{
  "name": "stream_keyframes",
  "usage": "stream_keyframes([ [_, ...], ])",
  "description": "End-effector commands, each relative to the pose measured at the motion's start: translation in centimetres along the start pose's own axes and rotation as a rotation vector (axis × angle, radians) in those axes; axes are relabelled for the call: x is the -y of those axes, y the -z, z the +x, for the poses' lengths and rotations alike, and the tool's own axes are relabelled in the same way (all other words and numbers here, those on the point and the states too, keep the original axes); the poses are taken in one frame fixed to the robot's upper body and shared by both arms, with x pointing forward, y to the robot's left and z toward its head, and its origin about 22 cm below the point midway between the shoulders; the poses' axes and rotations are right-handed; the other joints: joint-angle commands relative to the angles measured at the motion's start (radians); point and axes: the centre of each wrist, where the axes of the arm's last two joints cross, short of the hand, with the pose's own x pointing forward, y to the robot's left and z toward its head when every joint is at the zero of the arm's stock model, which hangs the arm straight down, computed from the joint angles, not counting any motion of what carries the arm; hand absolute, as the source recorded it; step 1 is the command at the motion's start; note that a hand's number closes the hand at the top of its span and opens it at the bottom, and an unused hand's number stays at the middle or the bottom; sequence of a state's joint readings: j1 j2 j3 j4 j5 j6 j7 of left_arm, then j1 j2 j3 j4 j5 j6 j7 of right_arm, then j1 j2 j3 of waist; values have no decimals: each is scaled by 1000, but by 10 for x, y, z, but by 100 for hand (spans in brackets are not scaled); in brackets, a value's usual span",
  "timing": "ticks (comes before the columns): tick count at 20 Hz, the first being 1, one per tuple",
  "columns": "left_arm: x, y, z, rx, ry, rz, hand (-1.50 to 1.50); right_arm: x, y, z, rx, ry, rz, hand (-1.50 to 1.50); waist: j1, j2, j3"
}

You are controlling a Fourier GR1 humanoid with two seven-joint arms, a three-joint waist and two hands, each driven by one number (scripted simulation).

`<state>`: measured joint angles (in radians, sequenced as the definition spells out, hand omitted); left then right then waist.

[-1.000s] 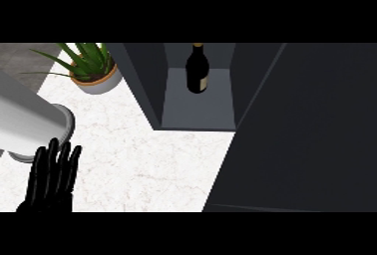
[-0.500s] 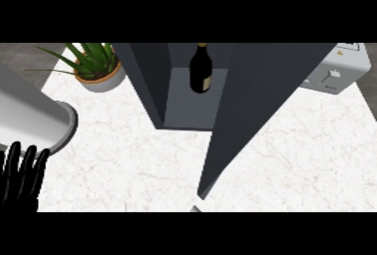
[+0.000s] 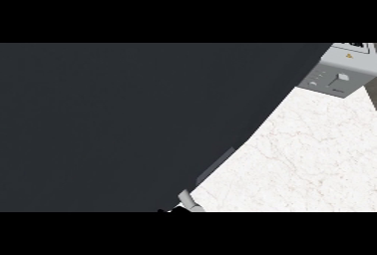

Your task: Pick up the wine, place it into the cabinet and close the cabinet

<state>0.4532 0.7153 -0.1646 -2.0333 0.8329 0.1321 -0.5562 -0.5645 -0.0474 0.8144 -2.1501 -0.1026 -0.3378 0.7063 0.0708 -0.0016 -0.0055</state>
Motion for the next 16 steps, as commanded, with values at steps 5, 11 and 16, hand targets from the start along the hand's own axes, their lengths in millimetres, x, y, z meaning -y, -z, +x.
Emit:
stream_keyframes([
  [5, -24, 11, 20, 16, -17, -1, -150, 4, 93, 25, -44, -14, -13, 150, 10, 5, 2],
  [11, -43, 15, 25, 19, -3, -31, -150, 27, 155, 35, -35, -48, -35, 150, 19, 13, 2],
  [16, -45, 21, 31, 42, -15, -44, -150, 41, 170, 26, -208, 97, 188, 150, 38, 22, 2],
])
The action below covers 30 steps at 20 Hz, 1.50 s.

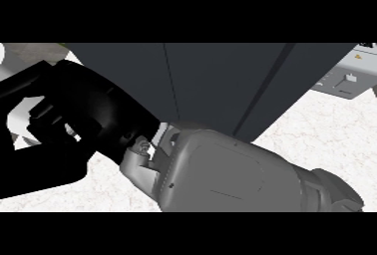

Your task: Pick up the wine, place it into the cabinet and close the cabinet

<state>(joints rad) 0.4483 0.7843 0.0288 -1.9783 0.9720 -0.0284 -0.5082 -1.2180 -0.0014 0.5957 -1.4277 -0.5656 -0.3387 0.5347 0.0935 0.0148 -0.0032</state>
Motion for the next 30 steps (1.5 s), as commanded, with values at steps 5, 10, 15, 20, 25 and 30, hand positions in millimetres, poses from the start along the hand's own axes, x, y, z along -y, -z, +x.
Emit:
stream_keyframes([
  [5, -18, 4, 6, 13, 16, 4, -150, 42, 36, -17, -191, 138, 305, 150, -12, 6, 0],
  [10, -22, 12, 25, 15, 22, 6, -150, 86, 52, -34, -106, 132, 78, 150, -24, 3, 2],
  [15, -31, 17, 27, 31, 31, 42, -150, 113, 59, -38, -53, 112, -64, 150, -44, 1, 2],
  [20, -19, 8, 17, 3, 10, -11, -150, 144, 44, -58, -43, 120, -171, 150, -48, 2, 1],
  [25, -13, 15, 21, -11, -37, -44, -150, 177, 21, -80, -62, 112, -186, 150, -65, 10, 2],
  [30, -3, 18, 19, -4, -74, -42, -150, 186, 18, -78, -18, 141, -235, 150, -83, 17, 2],
])
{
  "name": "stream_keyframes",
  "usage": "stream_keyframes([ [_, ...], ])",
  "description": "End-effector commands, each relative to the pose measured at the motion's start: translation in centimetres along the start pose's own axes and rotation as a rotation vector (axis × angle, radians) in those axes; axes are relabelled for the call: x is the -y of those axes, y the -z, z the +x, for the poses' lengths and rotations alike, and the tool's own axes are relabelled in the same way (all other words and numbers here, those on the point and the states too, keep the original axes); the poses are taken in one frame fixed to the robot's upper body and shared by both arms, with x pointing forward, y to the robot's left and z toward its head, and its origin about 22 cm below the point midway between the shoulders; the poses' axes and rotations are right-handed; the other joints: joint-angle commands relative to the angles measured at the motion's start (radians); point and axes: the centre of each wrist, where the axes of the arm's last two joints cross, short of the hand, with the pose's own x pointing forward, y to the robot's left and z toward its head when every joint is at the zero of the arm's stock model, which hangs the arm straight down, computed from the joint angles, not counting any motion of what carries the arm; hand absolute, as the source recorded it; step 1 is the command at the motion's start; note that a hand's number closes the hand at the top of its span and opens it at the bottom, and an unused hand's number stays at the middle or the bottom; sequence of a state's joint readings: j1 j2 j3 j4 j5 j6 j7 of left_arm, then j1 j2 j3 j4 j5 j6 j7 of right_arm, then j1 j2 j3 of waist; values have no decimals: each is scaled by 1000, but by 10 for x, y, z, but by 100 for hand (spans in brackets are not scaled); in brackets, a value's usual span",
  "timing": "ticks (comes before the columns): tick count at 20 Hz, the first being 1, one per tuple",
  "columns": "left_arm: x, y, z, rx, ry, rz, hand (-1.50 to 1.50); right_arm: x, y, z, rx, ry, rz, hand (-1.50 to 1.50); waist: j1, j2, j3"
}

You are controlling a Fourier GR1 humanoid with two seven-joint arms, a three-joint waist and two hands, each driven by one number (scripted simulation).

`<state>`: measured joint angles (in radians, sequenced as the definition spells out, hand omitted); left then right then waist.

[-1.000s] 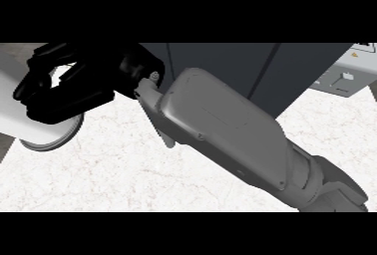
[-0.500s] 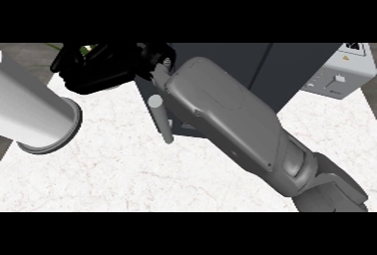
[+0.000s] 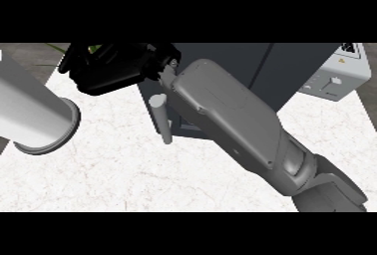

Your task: Pick up the wine, place it into the cabinet and close the cabinet

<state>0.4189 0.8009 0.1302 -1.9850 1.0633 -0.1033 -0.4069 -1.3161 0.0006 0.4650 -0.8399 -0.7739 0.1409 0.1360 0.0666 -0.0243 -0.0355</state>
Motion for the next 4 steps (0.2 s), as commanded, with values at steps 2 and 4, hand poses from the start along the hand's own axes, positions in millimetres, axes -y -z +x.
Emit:
stream_keyframes([
  [2, 14, 5, -2, -4, -41, -27, -150, 95, -53, -8, -20, 9, -351, 150, -64, 61, 36],
  [4, 19, 4, -5, -34, -58, -35, -150, 91, -51, -16, -26, 0, -347, 150, -66, 62, 35],
])
